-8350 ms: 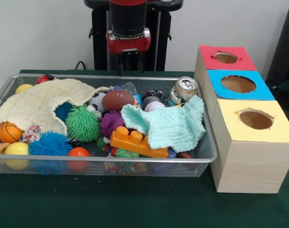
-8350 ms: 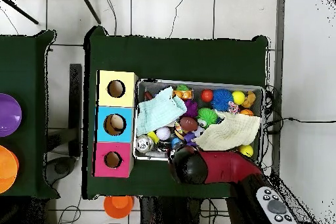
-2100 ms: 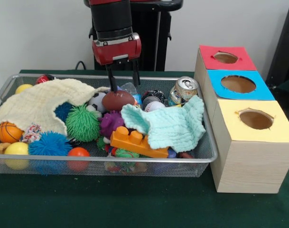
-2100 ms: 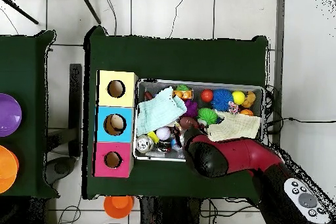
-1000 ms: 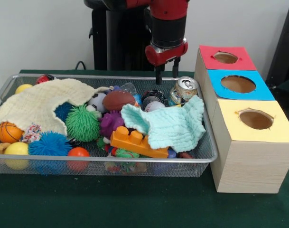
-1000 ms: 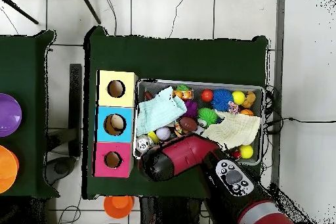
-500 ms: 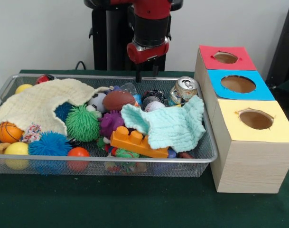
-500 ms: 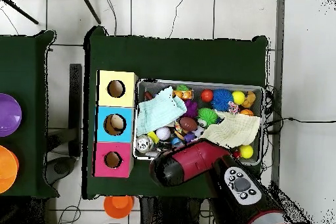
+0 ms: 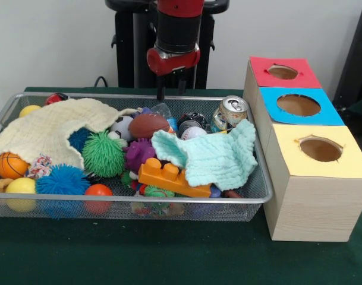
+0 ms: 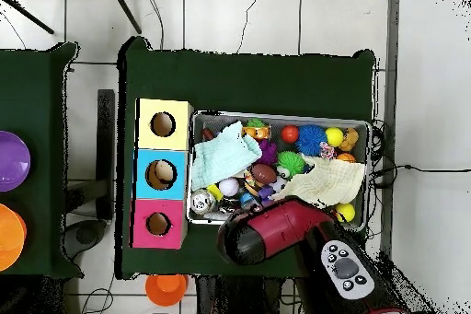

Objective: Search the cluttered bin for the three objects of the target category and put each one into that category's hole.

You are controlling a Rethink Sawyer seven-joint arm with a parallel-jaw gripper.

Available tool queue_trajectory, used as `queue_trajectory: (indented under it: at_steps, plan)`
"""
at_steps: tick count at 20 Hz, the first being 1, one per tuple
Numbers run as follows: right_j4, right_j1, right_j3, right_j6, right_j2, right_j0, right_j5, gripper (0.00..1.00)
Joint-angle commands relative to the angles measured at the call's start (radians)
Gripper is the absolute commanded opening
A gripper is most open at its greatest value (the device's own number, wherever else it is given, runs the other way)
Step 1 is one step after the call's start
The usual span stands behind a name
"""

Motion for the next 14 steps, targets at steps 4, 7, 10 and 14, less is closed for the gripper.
queue_trajectory:
  at_steps: [4, 7, 10, 14]
  plan:
    - [-0.125, 0.060, -0.128, 0.000, 0.000, -0.057, -0.128, 1.00]
    - [-0.139, 0.076, -0.136, -0.016, 0.007, -0.077, -0.136, 1.00]
    - [-0.172, 0.101, -0.162, -0.008, -0.011, -0.072, -0.150, 1.00]
    - [-0.196, 0.132, -0.187, -0.011, -0.013, -0.083, -0.144, 1.00]
